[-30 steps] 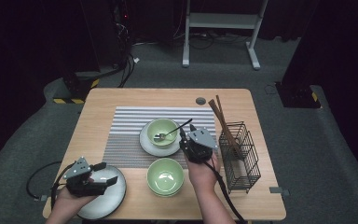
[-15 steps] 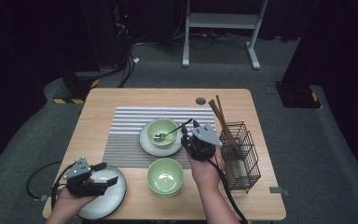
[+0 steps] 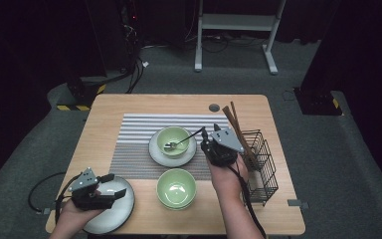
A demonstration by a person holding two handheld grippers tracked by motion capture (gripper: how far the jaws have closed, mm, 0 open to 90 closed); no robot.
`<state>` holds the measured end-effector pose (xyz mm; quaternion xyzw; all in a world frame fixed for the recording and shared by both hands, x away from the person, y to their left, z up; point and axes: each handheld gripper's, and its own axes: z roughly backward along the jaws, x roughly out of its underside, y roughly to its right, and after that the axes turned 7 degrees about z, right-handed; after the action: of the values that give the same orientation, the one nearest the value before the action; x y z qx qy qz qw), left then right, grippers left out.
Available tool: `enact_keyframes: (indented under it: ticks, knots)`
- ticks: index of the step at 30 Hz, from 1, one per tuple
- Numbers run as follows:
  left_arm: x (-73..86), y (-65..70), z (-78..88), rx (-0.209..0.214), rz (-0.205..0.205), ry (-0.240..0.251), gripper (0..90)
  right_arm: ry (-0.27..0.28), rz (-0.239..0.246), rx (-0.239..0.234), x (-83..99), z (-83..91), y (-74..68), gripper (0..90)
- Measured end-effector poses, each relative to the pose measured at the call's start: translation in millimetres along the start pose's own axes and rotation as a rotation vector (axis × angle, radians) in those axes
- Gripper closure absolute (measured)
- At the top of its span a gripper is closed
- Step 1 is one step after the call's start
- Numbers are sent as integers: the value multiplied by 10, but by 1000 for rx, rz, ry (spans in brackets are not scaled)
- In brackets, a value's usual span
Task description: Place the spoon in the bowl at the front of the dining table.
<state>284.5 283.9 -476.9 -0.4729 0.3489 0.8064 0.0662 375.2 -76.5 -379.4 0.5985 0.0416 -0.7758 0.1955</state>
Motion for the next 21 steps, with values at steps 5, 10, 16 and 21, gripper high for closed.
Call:
enact_keyframes:
  ticks: [5, 10, 16, 21]
  knots:
    - [0, -4, -5, 0, -3, 0, 226, -2, 1, 17, -25, 27, 87, 592]
    - [-8, 5, 9, 3, 0, 7, 226, -6, 2, 40, -57, 54, 171, 597]
    - [-12, -2, 16, 1, -4, 9, 226, -11, -14, 46, -76, 44, 227, 590]
    - [-11, -3, 15, 1, 0, 12, 226, -12, -12, 56, -83, 39, 258, 596]
